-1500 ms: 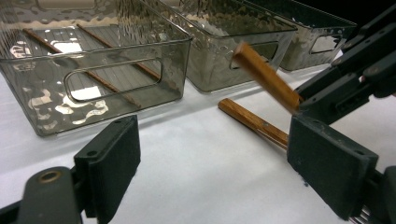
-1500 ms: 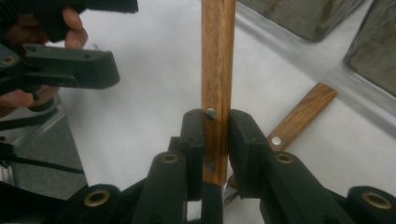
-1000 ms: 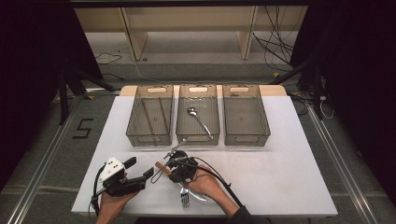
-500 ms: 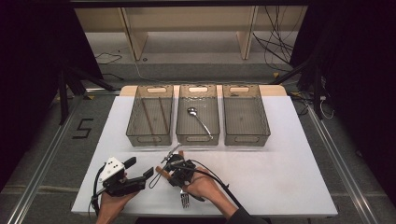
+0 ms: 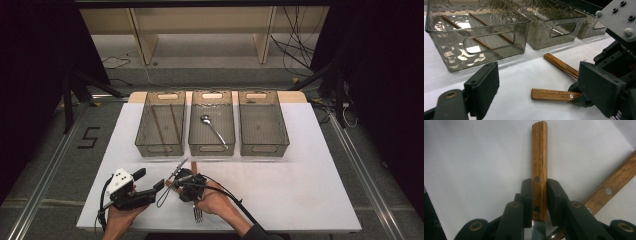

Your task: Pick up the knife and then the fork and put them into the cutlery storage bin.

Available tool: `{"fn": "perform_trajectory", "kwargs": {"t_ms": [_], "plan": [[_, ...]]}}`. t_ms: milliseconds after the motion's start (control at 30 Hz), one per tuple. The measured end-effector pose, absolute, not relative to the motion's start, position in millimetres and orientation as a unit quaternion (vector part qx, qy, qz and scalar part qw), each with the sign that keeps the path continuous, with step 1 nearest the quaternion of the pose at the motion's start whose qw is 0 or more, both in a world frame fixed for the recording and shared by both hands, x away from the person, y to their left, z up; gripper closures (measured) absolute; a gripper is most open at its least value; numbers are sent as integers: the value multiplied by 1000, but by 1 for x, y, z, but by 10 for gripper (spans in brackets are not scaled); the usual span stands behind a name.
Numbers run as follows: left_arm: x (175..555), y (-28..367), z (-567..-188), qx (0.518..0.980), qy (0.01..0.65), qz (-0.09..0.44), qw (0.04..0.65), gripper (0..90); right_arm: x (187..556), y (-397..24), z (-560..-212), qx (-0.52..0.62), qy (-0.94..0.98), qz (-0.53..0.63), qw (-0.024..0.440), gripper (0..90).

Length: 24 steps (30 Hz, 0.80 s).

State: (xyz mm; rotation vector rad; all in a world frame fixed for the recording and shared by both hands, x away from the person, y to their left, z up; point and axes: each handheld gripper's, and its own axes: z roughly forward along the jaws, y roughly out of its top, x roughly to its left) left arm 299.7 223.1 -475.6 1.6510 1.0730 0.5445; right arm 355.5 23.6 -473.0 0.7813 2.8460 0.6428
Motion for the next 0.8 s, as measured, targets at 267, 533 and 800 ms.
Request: {"fn": "perform_trajectory", "kwargs": {"t_ms": [267,533,800], "plan": [[300,225,-475,687,450,229,522,178,363,8,-460,279,927,248,33,769],[300,225,-476,686,452,227,523,178,383,-31,-415,312,889,334,23,769],[300,224,-476,685,454,227,523,178,423,-97,-355,375,844,376,73,768]]}}
